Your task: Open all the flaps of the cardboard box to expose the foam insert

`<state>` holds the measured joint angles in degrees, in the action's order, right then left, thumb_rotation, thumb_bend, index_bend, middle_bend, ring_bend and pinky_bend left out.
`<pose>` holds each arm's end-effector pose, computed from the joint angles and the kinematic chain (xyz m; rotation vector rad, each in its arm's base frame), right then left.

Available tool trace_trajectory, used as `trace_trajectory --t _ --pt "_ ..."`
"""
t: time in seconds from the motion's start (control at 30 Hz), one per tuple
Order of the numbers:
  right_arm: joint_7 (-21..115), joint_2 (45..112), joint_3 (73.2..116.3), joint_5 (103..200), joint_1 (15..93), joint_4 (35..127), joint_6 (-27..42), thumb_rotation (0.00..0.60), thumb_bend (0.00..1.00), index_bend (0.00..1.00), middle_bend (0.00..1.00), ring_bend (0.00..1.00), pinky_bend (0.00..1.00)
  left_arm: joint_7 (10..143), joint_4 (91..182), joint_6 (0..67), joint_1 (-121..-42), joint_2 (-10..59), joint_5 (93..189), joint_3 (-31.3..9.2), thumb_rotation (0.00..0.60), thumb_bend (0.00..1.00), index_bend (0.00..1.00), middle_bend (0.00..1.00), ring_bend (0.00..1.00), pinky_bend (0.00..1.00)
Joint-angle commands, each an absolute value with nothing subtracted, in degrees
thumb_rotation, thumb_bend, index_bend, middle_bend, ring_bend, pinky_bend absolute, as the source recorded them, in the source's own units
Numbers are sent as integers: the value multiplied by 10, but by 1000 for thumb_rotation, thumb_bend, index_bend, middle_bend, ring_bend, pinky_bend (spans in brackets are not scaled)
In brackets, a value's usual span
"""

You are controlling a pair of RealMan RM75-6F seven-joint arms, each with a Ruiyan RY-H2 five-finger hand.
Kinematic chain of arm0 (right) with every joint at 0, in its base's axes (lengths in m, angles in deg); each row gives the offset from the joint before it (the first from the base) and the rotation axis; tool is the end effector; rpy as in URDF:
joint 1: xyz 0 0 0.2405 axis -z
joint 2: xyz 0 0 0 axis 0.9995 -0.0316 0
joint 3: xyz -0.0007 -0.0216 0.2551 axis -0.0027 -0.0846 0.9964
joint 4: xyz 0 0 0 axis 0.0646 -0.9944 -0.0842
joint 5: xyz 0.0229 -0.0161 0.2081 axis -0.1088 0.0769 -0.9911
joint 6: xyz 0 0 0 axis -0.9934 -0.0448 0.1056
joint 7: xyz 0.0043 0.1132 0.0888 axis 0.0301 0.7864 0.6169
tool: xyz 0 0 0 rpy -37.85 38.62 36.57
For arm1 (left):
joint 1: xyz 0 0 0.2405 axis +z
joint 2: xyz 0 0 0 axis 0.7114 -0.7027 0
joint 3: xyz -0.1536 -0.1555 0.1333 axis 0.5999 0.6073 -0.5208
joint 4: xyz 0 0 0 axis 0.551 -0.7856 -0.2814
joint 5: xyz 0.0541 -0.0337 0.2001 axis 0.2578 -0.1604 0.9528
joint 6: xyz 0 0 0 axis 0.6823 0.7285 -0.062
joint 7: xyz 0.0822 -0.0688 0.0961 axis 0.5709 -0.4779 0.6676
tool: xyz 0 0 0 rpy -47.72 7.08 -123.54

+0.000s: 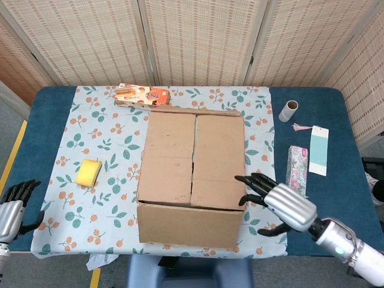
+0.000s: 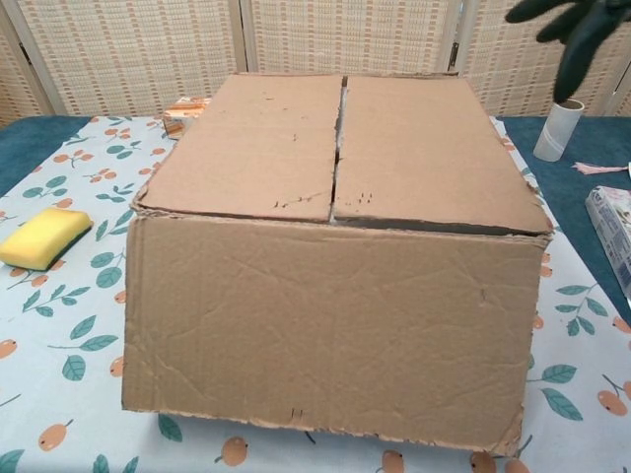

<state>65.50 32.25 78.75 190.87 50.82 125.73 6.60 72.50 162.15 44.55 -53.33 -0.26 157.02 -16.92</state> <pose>-0.1355 -0.2316 0.1743 2.1560 -1.0291 1.0971 -0.3176 0.1918 0.1655 -1.3561 -1.1138 -0.8100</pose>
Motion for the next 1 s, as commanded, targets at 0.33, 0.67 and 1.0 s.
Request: trace_trajectory --t 0.33,0.67,1.0 --pt "220 530 946 1512 340 1243 -93 452 206 452 0 0 0 659 1608 449 -525 -15 1578 -168 600 483 100 81 0 0" --pt "141 616 958 1379 247 1161 -109 362 206 531 0 0 0 606 1591 437 -526 -24 1584 -167 600 484 95 76 0 0" --pt "130 659 956 1350 213 1097 -106 350 206 616 10 0 0 583 1580 432 -528 -26 1588 -167 600 484 83 74 0 0"
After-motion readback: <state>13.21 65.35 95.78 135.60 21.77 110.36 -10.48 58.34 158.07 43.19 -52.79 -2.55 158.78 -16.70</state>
